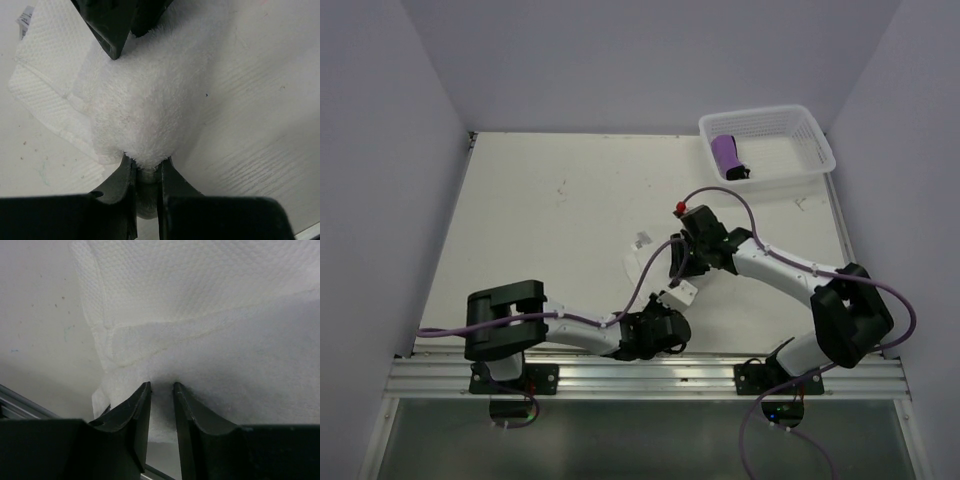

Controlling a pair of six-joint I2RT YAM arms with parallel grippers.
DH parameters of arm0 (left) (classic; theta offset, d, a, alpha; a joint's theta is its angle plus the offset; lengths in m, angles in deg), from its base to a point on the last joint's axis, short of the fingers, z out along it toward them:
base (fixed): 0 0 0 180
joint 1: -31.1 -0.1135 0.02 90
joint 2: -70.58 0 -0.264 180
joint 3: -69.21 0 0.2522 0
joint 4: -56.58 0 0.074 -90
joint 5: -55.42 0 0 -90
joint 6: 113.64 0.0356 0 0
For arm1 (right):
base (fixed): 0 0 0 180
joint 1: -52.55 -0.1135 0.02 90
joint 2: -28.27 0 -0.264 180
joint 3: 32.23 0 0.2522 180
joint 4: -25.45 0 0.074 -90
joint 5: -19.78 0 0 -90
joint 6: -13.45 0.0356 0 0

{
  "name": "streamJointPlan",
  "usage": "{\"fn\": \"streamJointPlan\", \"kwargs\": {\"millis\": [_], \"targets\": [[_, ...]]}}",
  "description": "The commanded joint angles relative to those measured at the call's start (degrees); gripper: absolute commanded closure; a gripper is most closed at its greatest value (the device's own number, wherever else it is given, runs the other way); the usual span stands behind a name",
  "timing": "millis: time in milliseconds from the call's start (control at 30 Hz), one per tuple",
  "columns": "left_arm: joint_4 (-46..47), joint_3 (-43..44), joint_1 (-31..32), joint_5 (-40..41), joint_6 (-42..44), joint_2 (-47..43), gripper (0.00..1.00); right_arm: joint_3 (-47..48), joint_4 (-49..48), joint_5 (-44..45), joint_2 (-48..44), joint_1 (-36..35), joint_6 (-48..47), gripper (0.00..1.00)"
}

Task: Roll the towels
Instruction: Roll the towel

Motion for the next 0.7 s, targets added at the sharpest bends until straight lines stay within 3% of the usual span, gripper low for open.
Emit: {"fn": "streamJointPlan", "kwargs": {"millis": [0, 100, 300, 667], "targets": [[5.0, -4.0, -3.0, -17.4, -2.0, -1.4, 1.0, 2.5, 8.0, 2.6, 0.3, 0.7, -3.2, 0.68], [7.9, -6.2, -6.1, -24.1, -3.0, -3.1, 1.0, 3.9, 9.1, 3.1, -0.9, 1.4, -3.4, 0.63], [8.3, -6.4, -9.3, -30.2, -3.8, -5.3, 1.0, 5.7, 11.0, 3.7, -1.9, 2.2, -4.6, 0.56], [4.6, -0.9, -11.0, -36.7, -5.4, -1.6, 1.0, 8.0, 16.2, 9.9, -10.9, 4.3, -4.9, 0.45]]}}
